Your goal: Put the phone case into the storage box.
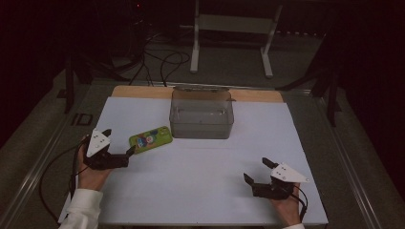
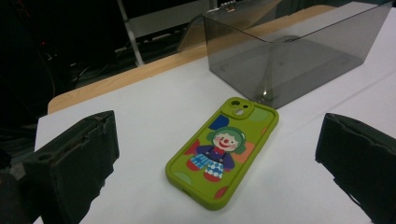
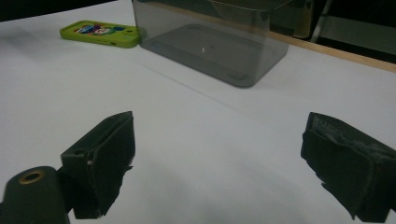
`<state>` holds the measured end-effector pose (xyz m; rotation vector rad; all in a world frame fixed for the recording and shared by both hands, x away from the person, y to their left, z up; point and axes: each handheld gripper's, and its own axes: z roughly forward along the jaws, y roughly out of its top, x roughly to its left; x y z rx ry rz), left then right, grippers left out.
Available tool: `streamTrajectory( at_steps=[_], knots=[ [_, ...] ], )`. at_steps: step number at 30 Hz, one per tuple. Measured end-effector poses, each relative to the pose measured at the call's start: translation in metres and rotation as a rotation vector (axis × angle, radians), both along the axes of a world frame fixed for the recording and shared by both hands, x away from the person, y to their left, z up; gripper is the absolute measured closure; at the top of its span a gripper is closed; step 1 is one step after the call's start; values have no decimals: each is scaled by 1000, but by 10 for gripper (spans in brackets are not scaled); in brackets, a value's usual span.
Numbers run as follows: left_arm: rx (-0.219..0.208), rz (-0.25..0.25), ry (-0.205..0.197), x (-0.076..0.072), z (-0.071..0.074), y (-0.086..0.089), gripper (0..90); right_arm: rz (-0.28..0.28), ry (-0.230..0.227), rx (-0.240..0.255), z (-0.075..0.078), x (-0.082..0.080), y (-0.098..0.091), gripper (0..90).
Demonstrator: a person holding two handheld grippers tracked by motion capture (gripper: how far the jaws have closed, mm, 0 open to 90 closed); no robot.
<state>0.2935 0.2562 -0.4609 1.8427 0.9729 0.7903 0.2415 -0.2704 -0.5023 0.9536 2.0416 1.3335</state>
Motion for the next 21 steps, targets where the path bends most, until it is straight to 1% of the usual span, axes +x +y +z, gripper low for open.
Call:
streamTrajectory(
  at_steps=[5,12,19,21],
  knots=[
    [6,-9,0,8,1,-1,0,0,1,0,0,0,0,100],
    [26,-7,20,20,2,-2,0,1,3,0,0,0,1,100],
    [19,-13,27,28,3,-3,0,6,12,-10,-1,1,2,100],
    [32,-14,34,31,2,-3,0,6,12,-11,-1,1,2,100]
  ],
)
